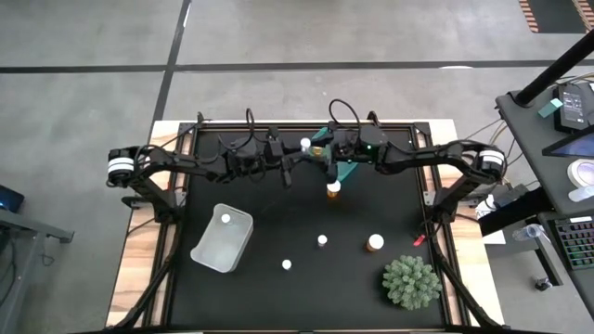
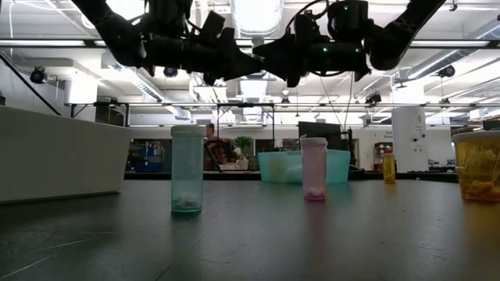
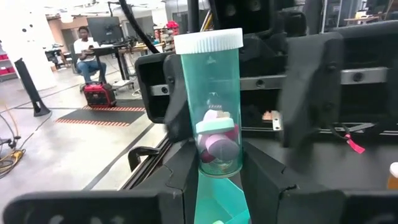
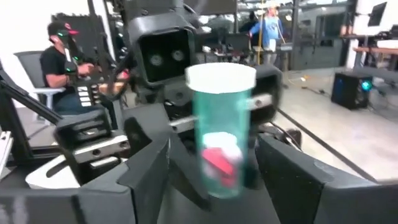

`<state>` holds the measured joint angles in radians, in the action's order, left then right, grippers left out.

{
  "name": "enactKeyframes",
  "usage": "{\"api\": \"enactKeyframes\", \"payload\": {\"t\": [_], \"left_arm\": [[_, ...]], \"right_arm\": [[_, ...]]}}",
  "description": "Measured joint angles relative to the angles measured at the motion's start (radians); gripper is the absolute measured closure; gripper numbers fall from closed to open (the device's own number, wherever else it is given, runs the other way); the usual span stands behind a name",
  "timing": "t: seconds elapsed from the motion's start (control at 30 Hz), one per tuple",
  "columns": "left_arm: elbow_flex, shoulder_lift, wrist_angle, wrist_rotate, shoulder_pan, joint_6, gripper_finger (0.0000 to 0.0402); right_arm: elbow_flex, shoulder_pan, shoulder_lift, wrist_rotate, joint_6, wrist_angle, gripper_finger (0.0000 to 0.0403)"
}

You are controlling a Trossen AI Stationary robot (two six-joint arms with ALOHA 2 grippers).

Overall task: Pick and place medicine bottles into bin by pill shape (circle, oval)
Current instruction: Put the left blue capsule bottle into the blue bin

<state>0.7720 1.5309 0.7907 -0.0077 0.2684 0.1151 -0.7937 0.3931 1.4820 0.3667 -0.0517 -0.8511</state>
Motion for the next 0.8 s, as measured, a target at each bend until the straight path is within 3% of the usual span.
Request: {"api": "enactKeyframes", "payload": {"t": [0.5,0.8], "left_arm": [[-0.033,-0.009,-0.028,0.008,-0.003,0.053,0.0321],[-0.044,-0.009,-0.032,0.005,-0.002,0.060,0.0321]], "right_arm": [[-0.064,0.002,-0.192,-0.057,0.119,0.411,0.0163],[-0.235,-0.011,-0.158,-0.055,0.143,0.683,0.0164]]}}
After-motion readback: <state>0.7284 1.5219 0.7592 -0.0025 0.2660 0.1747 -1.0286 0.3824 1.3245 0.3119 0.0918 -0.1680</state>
